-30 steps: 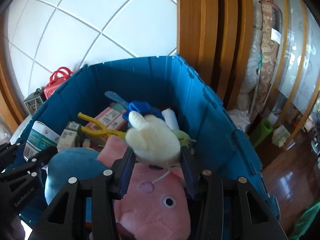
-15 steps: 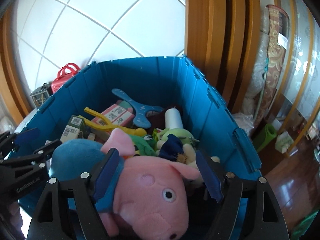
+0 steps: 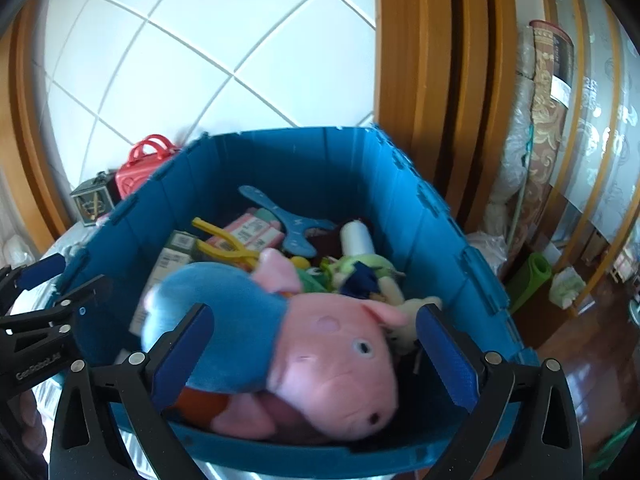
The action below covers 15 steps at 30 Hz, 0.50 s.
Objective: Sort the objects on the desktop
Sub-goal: 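Withdraw both tools from the crate back over the bed items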
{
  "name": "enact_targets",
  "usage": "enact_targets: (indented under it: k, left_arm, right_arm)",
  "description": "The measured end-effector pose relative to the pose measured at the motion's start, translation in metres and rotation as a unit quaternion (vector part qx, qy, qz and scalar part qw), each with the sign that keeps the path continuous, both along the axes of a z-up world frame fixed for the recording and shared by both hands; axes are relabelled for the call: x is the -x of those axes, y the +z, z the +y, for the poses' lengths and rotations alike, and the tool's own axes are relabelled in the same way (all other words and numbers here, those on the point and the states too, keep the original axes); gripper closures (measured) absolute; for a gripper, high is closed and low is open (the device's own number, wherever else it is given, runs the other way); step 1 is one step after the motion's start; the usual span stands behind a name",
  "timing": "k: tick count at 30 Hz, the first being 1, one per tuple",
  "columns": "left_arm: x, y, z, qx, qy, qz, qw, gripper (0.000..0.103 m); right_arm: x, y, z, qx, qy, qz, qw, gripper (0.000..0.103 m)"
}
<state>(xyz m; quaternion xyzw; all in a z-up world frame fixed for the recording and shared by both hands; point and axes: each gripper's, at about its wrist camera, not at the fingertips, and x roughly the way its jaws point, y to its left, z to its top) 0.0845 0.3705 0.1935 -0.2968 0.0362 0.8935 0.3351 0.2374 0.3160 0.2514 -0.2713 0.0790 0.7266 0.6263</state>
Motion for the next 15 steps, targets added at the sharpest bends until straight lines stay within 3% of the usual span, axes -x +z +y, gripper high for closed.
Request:
enact_targets:
  k: [6, 15]
  left_arm:
    - [0.012, -0.001, -0.059, -0.035, 0.045, -0.019, 0.9982, 0.026]
    - [0.047, -0.022, -0.15, -0.03, 0.105, -0.02, 0.9938, 0.026]
  right_arm:
    - [0.036, 0.003, -0.022, -0.021, 0.034, 0.01, 0.999, 0.0]
    - [0.134, -0.002, -0.047, -0.04, 0.115, 0.031, 0.992, 0.0]
